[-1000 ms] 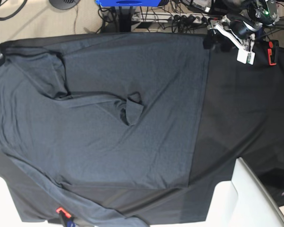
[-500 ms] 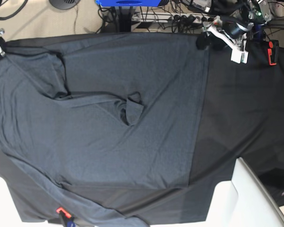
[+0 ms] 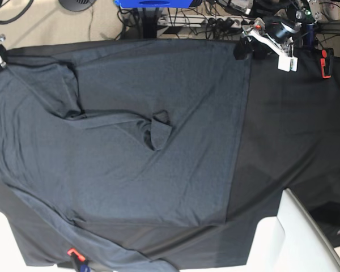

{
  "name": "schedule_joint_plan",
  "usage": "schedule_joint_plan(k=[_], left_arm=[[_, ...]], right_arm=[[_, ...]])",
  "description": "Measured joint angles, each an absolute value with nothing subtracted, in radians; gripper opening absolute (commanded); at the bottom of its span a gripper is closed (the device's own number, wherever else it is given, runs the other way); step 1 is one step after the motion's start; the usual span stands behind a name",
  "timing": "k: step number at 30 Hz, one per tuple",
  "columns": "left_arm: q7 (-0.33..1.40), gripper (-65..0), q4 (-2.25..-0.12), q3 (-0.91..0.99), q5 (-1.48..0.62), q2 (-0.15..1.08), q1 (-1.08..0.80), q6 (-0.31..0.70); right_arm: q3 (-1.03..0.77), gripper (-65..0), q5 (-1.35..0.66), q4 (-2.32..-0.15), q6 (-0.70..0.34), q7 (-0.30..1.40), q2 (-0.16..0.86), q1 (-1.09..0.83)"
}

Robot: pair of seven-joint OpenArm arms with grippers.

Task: Fold the T-shirt properly
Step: 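Hold the shirt edge with the left gripper and adjust its position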

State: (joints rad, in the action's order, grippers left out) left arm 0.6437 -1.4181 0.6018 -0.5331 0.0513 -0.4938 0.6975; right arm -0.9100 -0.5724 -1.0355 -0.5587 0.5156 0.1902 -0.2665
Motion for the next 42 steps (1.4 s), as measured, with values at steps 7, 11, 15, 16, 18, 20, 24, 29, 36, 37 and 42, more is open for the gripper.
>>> schedule_joint_plan(k=[7, 11, 15, 16, 18, 20, 24, 29, 36, 37, 42], left_arm=[[0.652, -24.2, -1.417, 0.701, -0.536, 0.036, -0.519, 0.707], [0.684, -24.2, -1.422, 0.764, -0.501, 0.039, -0.536, 0.682], [0.677, -24.4, -1.425, 0.744, -0.507, 0.036, -0.52, 0.685], [0.677, -24.4, -1.425, 0.735, -0.511, 0.036, -0.518, 0.685], [0.677, -24.4, -1.427, 0.719, -0.509, 0.036, -0.519, 0.685], [0.678, -24.4, -1.428, 0.699, -0.509, 0.033, -0.522, 0.685], [0.689, -24.4, -1.495, 0.686, -0.507, 0.004, -0.536, 0.685], [0.678, -24.4, -1.601, 0.69, -0.517, -0.008, -0.55, 0.688], [0.685, -24.4, -1.592, 0.691, -0.509, -0.015, -0.551, 0.688], [0.683, -24.4, -1.579, 0.691, -0.506, -0.014, -0.546, 0.688], [0.682, -24.4, -1.496, 0.691, -0.505, -0.014, -0.504, 0.688]], right_arm=[[-0.91, -64.8, -0.572, -1.036, -0.559, 0.516, 0.19, -0.266], [-0.91, -64.8, -0.572, -1.034, -0.559, 0.516, 0.192, -0.266], [-0.91, -64.8, -0.572, -1.034, -0.559, 0.517, 0.192, -0.263], [-0.91, -64.8, -0.571, -1.034, -0.559, 0.517, 0.192, -0.261], [-0.91, -64.8, -0.569, -1.033, -0.559, 0.517, 0.193, -0.261], [-0.91, -64.8, -0.569, -1.033, -0.559, 0.516, 0.192, -0.261], [-0.91, -64.8, -0.569, -1.033, -0.559, 0.517, 0.193, -0.261], [-0.91, -64.8, -0.569, -1.033, -0.559, 0.516, 0.192, -0.26], [-0.91, -64.8, -0.569, -1.033, -0.559, 0.517, 0.192, -0.258], [-0.91, -64.8, -0.569, -1.033, -0.559, 0.517, 0.192, -0.258], [-0.91, -64.8, -0.569, -1.033, -0.559, 0.517, 0.192, -0.258]])
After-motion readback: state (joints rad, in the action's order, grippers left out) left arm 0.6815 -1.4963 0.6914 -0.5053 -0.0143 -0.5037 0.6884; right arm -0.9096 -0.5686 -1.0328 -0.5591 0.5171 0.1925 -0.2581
